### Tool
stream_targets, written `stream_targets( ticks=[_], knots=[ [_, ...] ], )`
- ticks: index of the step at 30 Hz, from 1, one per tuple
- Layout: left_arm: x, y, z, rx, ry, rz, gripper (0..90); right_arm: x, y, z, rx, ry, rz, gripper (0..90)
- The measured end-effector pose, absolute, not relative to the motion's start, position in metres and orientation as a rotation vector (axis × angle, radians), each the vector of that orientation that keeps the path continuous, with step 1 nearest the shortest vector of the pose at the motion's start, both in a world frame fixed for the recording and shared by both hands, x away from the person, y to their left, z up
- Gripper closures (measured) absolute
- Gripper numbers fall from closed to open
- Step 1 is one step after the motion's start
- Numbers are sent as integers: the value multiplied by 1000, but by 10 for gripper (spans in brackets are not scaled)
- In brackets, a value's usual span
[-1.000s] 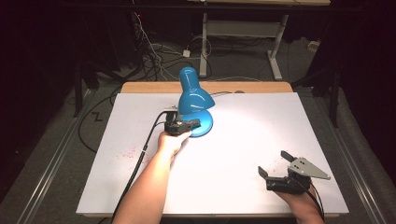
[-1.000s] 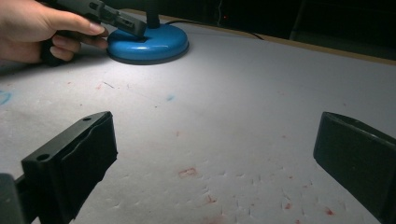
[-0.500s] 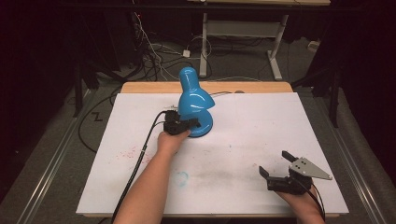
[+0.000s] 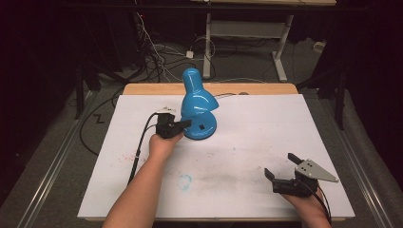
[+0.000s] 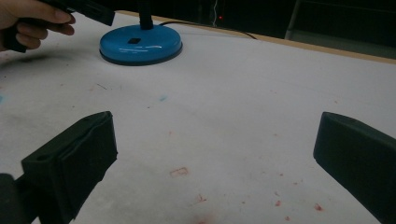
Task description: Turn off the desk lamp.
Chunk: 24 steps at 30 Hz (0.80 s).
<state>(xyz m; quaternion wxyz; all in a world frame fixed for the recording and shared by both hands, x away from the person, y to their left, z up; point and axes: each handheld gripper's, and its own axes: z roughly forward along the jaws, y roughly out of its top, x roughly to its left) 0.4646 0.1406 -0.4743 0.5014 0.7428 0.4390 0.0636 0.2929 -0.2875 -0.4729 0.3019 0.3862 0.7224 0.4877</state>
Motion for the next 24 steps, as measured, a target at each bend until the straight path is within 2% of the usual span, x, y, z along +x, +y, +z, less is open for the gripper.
stream_targets(
  ticks=[7, 24],
  knots=[
    [442, 157, -474, 1774, 1048, 158, 883, 293, -289, -474, 1040, 1911, 1290, 3],
    [379, 185, -485, 1922, 1058, 218, 883, 295, -292, -475, 1060, 1898, 1295, 3]
  ],
)
